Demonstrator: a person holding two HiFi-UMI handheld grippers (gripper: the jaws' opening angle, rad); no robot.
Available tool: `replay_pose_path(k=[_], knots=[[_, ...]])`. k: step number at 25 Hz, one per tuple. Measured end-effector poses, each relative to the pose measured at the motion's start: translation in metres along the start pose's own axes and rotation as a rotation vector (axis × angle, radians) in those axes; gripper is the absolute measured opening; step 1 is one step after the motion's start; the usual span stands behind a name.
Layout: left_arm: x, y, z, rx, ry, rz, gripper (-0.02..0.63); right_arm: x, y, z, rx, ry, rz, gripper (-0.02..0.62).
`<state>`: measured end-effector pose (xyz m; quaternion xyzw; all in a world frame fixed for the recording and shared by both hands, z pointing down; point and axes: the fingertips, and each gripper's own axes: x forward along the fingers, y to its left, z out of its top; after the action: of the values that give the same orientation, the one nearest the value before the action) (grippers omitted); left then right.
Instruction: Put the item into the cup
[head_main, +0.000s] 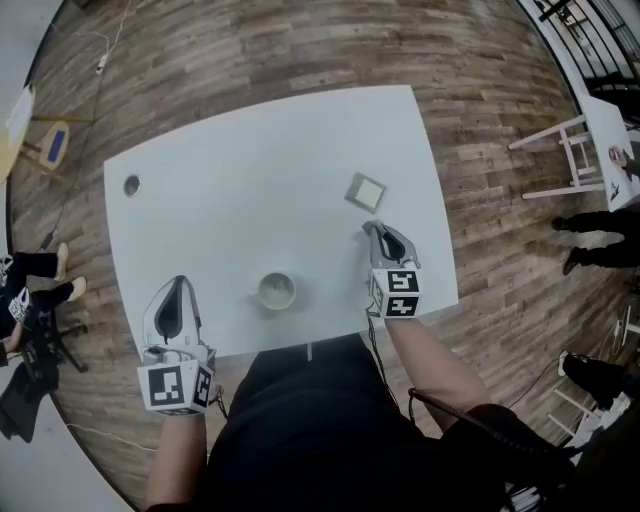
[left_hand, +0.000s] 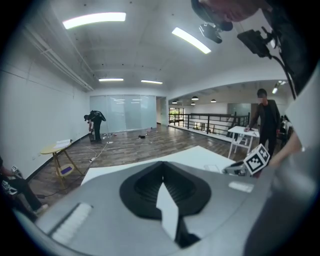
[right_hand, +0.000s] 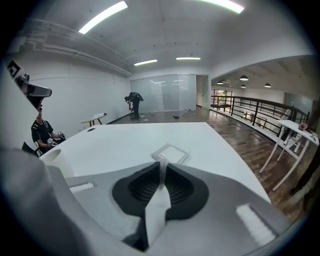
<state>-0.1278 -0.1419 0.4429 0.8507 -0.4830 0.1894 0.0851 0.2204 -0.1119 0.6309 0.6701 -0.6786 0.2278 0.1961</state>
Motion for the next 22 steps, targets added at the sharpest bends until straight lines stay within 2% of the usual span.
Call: replay_pose_path(k=[13,22], knots=[[-0.003,0.002,0.025,0.009,-0.106,-0.022,0.008,-0.024,0.001,0.039,-0.011,-0.088,-0.022,0.026],[-0.005,0.002,0.039,0.018,-0.178,-0.054,0.008,-0.044,0.022,0.069,-0.051,-0.160,-0.003,0.026]])
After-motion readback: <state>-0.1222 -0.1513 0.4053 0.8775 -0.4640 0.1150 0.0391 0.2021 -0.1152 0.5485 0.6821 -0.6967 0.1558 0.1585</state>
